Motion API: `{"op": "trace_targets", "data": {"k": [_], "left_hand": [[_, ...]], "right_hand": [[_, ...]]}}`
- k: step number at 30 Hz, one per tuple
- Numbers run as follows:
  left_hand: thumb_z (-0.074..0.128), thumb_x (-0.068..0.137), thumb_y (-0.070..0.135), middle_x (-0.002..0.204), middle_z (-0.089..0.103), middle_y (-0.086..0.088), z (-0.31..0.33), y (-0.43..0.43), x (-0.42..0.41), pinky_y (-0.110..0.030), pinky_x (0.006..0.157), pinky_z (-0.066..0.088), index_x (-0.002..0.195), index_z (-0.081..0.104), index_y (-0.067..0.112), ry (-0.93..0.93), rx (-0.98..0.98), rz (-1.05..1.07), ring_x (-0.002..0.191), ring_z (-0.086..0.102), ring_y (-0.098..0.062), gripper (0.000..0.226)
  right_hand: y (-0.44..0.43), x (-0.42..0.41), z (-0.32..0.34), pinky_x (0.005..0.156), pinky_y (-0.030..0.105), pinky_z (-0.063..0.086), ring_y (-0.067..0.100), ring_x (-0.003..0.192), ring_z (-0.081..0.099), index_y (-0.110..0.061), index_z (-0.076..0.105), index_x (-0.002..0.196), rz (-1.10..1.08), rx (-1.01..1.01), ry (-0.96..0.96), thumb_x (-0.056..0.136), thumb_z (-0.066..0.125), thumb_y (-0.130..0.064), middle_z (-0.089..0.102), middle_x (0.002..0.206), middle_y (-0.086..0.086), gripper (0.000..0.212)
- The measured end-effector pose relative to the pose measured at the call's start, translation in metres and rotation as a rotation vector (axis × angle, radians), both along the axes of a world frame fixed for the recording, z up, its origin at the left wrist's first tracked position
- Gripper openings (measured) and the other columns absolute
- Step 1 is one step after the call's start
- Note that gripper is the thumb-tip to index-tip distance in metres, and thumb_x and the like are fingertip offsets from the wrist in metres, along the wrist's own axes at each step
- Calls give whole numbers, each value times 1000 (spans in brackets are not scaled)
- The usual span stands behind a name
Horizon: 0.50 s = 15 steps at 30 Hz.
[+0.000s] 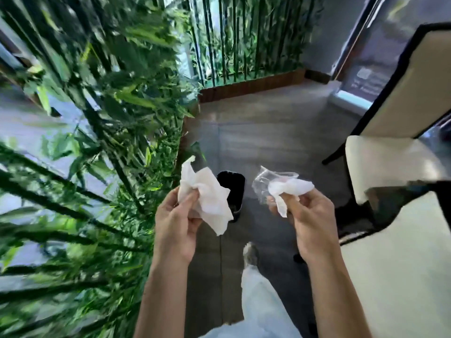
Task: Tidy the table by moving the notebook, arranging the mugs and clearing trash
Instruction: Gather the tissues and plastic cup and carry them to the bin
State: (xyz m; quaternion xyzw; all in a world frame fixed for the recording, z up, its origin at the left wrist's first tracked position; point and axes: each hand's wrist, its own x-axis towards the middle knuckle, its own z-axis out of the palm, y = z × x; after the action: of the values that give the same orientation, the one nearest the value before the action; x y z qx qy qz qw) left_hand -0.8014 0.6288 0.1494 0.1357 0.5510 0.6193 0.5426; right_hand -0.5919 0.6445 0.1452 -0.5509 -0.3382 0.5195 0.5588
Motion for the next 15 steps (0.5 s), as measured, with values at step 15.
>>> {"op": "trace_targets", "data": {"k": [15], "left_hand": [[71, 87, 4, 76, 69, -8, -171, 261, 18, -24, 52, 49, 94, 72, 7, 124, -338, -111, 61, 65, -17, 7]], "right_hand": [[275, -14, -194, 65, 24, 53, 10, 68, 69, -15, 81, 82, 97, -469, -17, 86, 72, 0, 79, 75, -2, 19]]}}
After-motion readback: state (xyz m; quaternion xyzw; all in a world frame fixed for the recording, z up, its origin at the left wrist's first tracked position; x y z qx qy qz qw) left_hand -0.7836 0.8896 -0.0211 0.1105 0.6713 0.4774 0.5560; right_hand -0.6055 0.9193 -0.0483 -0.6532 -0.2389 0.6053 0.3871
